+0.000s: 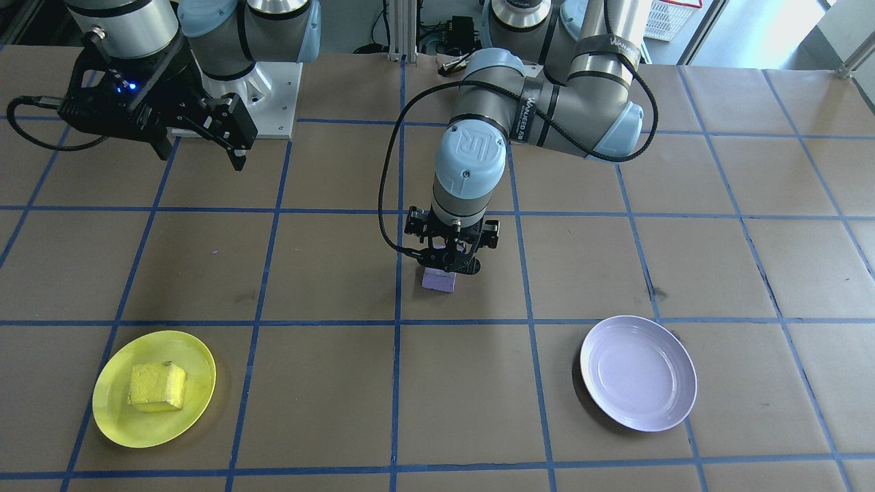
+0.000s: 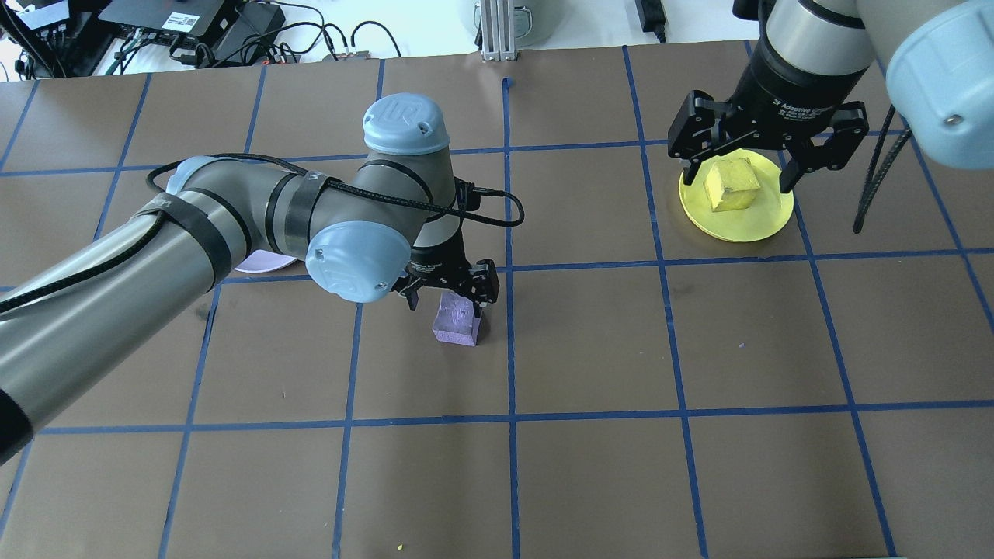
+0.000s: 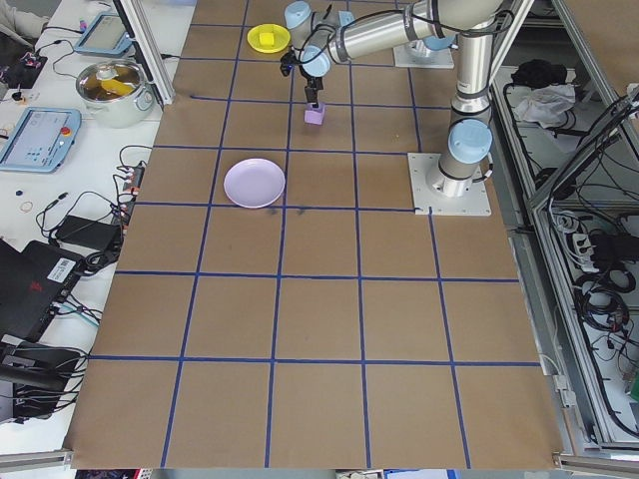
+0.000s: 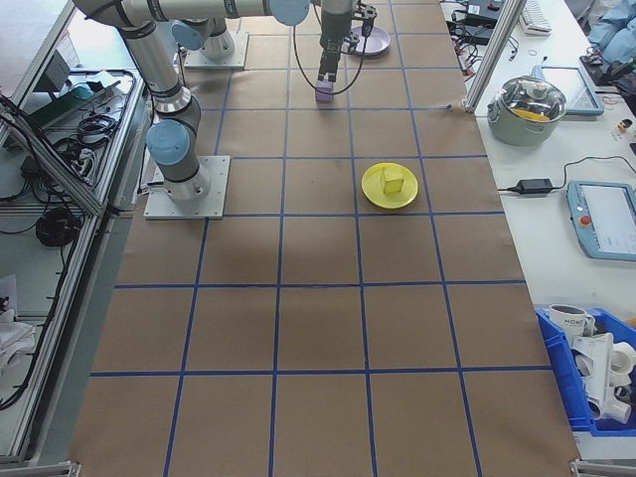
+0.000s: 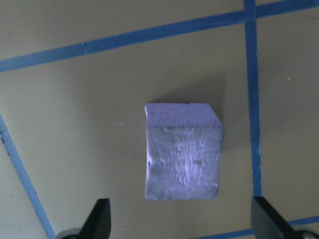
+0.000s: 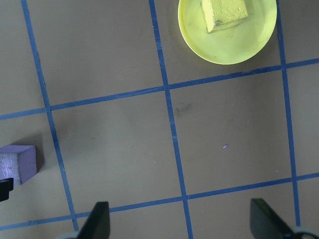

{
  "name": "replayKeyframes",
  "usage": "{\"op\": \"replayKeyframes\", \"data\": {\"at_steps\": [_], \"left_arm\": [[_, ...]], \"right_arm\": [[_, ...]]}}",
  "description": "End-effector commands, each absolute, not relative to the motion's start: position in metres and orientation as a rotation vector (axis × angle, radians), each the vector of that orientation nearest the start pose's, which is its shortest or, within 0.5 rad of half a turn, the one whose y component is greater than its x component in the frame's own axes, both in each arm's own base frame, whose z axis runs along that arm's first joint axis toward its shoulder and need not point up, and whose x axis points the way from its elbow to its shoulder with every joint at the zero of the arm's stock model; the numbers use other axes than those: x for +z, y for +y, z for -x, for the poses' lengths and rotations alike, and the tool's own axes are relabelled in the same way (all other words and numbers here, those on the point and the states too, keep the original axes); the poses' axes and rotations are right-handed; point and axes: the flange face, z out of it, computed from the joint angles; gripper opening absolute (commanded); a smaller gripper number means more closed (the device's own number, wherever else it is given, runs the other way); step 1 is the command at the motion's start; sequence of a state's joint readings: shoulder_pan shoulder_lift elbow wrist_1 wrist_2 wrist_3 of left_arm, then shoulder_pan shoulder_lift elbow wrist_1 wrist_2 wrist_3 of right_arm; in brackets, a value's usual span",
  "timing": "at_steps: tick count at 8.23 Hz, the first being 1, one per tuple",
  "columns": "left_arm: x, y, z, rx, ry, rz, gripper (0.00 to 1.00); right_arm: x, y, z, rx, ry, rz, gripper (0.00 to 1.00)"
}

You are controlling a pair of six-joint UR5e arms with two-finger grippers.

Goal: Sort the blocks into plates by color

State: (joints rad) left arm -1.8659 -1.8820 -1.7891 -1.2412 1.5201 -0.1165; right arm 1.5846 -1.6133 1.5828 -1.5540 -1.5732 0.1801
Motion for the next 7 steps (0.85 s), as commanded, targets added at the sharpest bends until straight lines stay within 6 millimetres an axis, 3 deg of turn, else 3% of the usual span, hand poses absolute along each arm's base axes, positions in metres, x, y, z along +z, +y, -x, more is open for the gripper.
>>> {"op": "replayKeyframes", "data": {"at_steps": [1,4,5,7], "left_arm": [[0.218,-0.498,0.296,0.296,3.122,-0.308,1.00],[0.200,-0.491,0.294,0.352,3.112,-0.301,1.00],[0.195,-0.486,0.293,0.372,3.109,-0.292,0.87],[0.196,-0.488,0.294,0.370,3.111,-0.295,0.00]], "right_arm": [[0.499,-0.473,-0.140,-0.017,3.131,-0.262,1.00],[0.500,-0.473,-0.140,-0.019,3.131,-0.260,1.00],[0.500,-0.473,-0.140,-0.019,3.128,-0.262,1.00],[0.500,-0.473,-0.140,-0.019,3.129,-0.262,1.00]]}}
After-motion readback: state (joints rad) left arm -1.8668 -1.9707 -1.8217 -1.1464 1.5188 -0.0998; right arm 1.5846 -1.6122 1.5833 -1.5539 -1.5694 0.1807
